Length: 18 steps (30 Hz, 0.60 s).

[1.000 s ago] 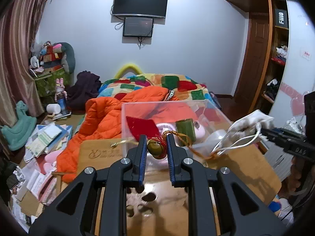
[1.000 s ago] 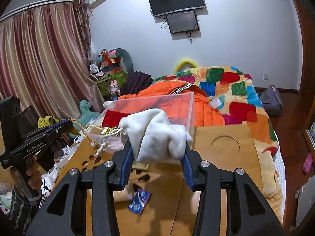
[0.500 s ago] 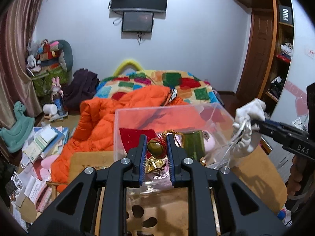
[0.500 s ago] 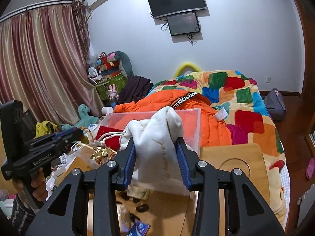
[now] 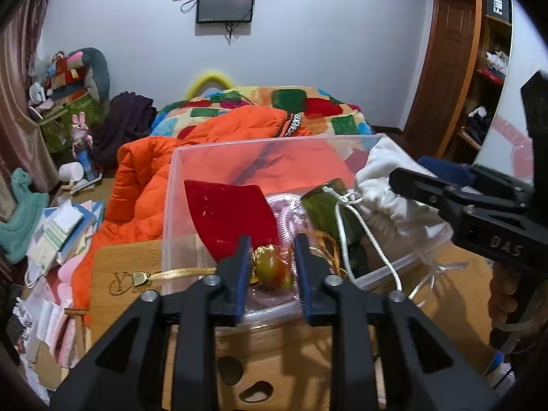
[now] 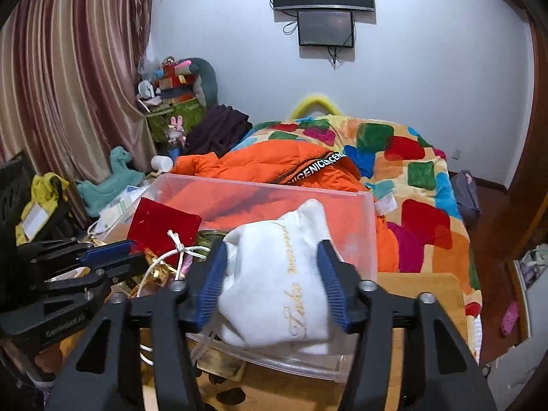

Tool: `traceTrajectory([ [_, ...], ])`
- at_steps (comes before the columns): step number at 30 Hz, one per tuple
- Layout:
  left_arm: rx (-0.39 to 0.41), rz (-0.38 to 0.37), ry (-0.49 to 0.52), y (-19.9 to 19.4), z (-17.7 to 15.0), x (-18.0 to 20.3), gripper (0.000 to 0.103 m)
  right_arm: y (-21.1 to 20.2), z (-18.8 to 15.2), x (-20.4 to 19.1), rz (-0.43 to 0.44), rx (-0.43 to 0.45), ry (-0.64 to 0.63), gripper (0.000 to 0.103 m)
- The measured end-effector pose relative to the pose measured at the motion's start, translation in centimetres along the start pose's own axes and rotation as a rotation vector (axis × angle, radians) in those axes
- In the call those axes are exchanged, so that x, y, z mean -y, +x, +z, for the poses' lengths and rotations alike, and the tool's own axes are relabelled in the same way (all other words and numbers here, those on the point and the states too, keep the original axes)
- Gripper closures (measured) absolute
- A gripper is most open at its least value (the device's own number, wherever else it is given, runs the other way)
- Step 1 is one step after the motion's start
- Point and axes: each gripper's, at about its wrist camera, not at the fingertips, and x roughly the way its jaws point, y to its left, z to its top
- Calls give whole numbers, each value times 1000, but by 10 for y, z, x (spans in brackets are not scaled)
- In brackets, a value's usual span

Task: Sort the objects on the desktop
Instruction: 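Carry the tasseled bead and white bag into the clear box and release both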

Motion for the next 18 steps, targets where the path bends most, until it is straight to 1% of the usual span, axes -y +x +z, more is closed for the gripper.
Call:
traceTrajectory([
  [2, 10, 11, -3, -4, -1, 0, 65, -9, -1, -1, -15, 25, -7, 36],
  [6, 34, 8, -30, -17, 1, -2, 60, -31, -3, -2, -46, 74, -23, 29],
  [7, 42, 7, -34, -21, 1, -2, 55, -38, -3, -1, -51, 83, -22, 25],
  [8, 52, 11, -38, -26, 2, -2, 47, -44, -4, -1, -55, 91, -20, 22],
  [10, 75, 18, -36, -36, 2, -1, 42, -59, -6, 1, -63, 113, -16, 21],
  [12, 95, 33, -25, -48, 1, 2, 40, -70, -8, 1, -68, 124, -11, 20],
  [14, 107, 39, -28, -58, -1, 4, 30, -81, -10, 4, -67, 130, 9, 13],
  [16, 124, 34, -31, -69, -4, 5, 29, -92, -15, 6, -48, 137, 38, 8],
  [18, 136, 39, -31, -78, -7, 6, 28, -101, -20, 8, -32, 140, 55, 7],
])
